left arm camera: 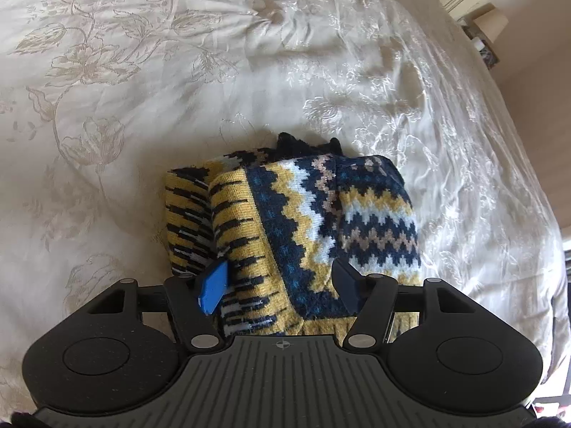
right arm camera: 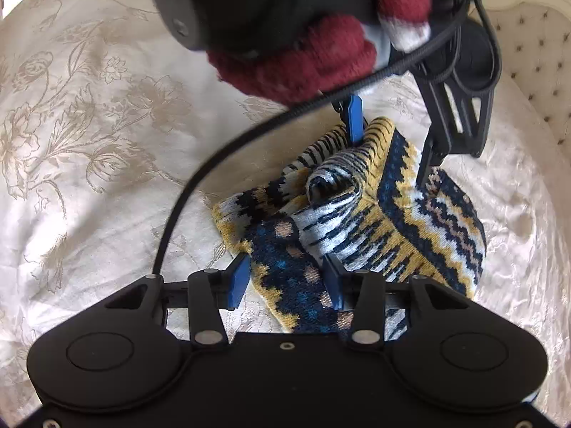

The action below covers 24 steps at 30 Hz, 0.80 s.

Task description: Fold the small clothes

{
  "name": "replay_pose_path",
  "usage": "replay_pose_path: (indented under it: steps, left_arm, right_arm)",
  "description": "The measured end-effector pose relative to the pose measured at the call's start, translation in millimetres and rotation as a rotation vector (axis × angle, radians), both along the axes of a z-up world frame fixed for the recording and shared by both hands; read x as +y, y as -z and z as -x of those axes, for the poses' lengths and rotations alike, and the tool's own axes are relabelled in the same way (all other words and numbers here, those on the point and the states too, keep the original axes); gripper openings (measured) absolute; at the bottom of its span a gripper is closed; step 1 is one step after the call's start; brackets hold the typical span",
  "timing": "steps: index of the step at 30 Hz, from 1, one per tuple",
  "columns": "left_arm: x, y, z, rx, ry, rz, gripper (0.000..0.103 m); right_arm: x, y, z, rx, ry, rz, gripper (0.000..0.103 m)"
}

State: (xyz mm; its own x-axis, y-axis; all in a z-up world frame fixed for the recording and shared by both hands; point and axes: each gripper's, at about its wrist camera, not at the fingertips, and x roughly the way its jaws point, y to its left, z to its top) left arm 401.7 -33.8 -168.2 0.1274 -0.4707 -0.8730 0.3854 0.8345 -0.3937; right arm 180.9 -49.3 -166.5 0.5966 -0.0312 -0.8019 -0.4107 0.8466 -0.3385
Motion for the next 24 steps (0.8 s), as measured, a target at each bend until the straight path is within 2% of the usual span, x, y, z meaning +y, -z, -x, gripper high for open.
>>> replay_pose_path:
  steps: [1, 3, 4, 7, 9, 10, 12, 13, 17, 19, 21, 24]
  left_arm:
    - [-0.1, 1.2, -0.8, 0.005, -0.005, 0.000, 0.056]
    - [0.7, 2.2, -1.3, 0.009, -0.010, -0.001, 0.054]
    - [0.5, 2.4, -1.3, 0.005, -0.006, -0.005, 0.052]
    - [-0.1, 3.9, -1.1, -0.012, 0.009, -0.026, 0.039]
    - [1.7, 4.3, -1.1, -0.025, 0.006, -0.031, 0.023]
    - [3.3, 3.6, -1.2, -0.033, 0.000, -0.033, 0.012]
    - [6.3, 0.0, -1.0, -0.050, -0.007, -0.027, 0.007]
    - [7.7, -4.4, 0.4, -0.067, -0.005, -0.020, 0.007]
    - [13.6, -35.2, 10.8, -0.193, 0.057, 0.010, 0.007]
    - [19.1, -42.6, 13.1, -0.219, 0.064, 0.012, 0.007]
    - [23.9, -37.1, 10.4, -0.199, 0.053, -0.012, 0.007]
    - [26.7, -14.6, 5.0, -0.168, 0.044, -0.077, 0.007]
  right_arm:
    - [1.5, -1.1, 2.5, -0.009, -0.015, 0.005, 0.052]
    - [6.1, -2.9, 9.2, -0.030, -0.050, 0.009, 0.061]
    - [10.6, -3.0, 13.7, -0.041, -0.076, 0.024, 0.072]
    - [17.0, 2.5, 16.0, -0.037, -0.111, 0.058, 0.071]
    - [13.9, 6.7, 9.5, -0.018, -0.084, 0.046, 0.062]
    - [12.9, 7.3, 7.5, -0.013, -0.067, 0.046, 0.054]
    - [6.4, 5.5, 2.2, -0.001, -0.032, 0.015, 0.034]
    - [0.9, 0.5, 0.2, 0.001, -0.007, -0.034, 0.018]
    - [-14.2, -36.8, 2.6, -0.073, 0.068, -0.176, 0.017]
    - [-14.1, -50.8, 1.5, -0.085, 0.063, -0.224, 0.014]
    - [-7.7, -50.3, -3.9, -0.062, 0.052, -0.234, 0.014]
    - [1.8, -24.6, -19.4, 0.025, 0.041, -0.237, 0.015]
